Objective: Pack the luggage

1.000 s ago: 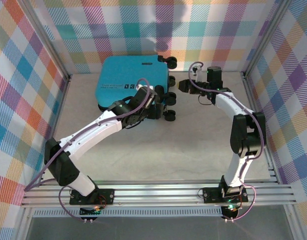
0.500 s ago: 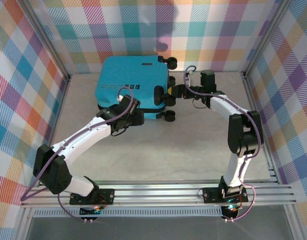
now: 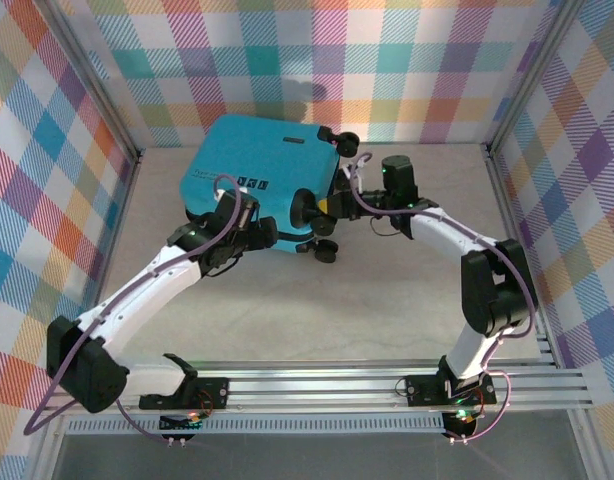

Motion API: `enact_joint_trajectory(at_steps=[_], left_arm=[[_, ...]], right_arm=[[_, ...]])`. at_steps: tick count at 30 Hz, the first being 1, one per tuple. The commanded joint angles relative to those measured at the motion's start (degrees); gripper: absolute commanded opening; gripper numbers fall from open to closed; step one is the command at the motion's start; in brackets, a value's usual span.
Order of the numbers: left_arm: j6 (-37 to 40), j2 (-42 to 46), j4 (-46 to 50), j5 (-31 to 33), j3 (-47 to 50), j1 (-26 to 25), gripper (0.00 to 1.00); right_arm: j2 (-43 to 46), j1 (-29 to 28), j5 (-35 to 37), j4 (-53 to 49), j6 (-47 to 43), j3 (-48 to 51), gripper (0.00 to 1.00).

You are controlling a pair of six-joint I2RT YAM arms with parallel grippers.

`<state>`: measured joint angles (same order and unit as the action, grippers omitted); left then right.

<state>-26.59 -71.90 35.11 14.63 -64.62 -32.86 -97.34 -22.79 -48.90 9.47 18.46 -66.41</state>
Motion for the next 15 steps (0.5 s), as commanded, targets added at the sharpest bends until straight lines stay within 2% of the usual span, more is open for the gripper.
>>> enact_joint_trajectory(at_steps=[1,8,11,15], left_arm=[[-1.84,5.16,4.15,1.49,1.04,0.34,0.84],[-6.22,13.57,12.76,5.14,1.93,-2.75,0.85],[-9.69,14.89,14.67,6.85,2.26,-6.71,0.85],[-14.53,13.84,13.52,8.51,2.49,-13.44,0.86]], right_arm=[[1.55,-5.45,-1.19,-0.46,-0.14,3.14,0.29],[3.30,-15.70,1.60,0.94,-0.07,5.42,0.28],[4.84,-15.58,5.40,1.07,-0.15,7.27,0.28],[12.44,-14.81,14.69,2.74,0.03,13.19,0.38]])
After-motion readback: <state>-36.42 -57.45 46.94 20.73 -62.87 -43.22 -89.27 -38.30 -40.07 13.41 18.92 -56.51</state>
